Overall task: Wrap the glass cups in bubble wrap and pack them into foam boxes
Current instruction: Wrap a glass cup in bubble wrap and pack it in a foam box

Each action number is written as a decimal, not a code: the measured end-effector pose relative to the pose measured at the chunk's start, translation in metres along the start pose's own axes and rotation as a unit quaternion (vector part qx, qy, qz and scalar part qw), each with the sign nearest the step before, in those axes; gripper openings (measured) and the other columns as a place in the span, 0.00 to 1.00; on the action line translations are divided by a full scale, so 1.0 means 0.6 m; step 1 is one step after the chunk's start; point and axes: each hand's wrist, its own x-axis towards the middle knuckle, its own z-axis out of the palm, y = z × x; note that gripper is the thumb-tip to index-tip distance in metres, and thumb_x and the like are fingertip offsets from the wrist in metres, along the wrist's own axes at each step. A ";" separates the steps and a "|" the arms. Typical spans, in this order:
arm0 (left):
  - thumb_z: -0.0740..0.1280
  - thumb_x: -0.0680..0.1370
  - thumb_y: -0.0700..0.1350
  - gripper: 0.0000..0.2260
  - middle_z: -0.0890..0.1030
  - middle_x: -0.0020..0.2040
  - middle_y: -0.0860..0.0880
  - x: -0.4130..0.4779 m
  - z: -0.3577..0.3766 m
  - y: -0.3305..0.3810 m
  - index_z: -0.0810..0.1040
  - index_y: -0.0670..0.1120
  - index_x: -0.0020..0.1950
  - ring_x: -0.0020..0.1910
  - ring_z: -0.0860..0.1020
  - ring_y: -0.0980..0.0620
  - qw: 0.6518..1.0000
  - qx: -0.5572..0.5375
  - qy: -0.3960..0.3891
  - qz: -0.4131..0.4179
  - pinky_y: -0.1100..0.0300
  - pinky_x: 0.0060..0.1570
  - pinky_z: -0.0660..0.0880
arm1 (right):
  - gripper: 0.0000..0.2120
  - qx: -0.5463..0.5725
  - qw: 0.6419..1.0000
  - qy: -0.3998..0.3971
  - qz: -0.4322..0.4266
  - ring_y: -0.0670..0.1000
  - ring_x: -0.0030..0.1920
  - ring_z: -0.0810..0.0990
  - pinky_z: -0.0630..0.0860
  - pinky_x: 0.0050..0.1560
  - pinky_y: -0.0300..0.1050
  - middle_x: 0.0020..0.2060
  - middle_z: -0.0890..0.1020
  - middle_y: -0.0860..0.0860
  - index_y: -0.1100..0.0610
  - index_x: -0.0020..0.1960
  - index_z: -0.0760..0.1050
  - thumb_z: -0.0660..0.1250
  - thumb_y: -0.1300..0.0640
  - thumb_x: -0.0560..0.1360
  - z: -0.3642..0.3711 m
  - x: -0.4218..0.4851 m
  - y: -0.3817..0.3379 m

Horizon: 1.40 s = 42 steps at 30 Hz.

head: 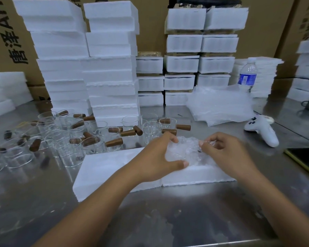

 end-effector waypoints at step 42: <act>0.73 0.72 0.40 0.22 0.82 0.53 0.56 -0.155 -0.177 0.051 0.70 0.54 0.60 0.57 0.80 0.53 0.809 -0.401 0.346 0.254 0.56 0.50 0.79 | 0.14 0.084 0.992 0.094 -0.026 0.45 0.58 0.70 0.62 0.56 0.33 0.55 0.78 0.50 0.47 0.52 0.78 0.54 0.47 0.80 0.076 -0.098 -0.110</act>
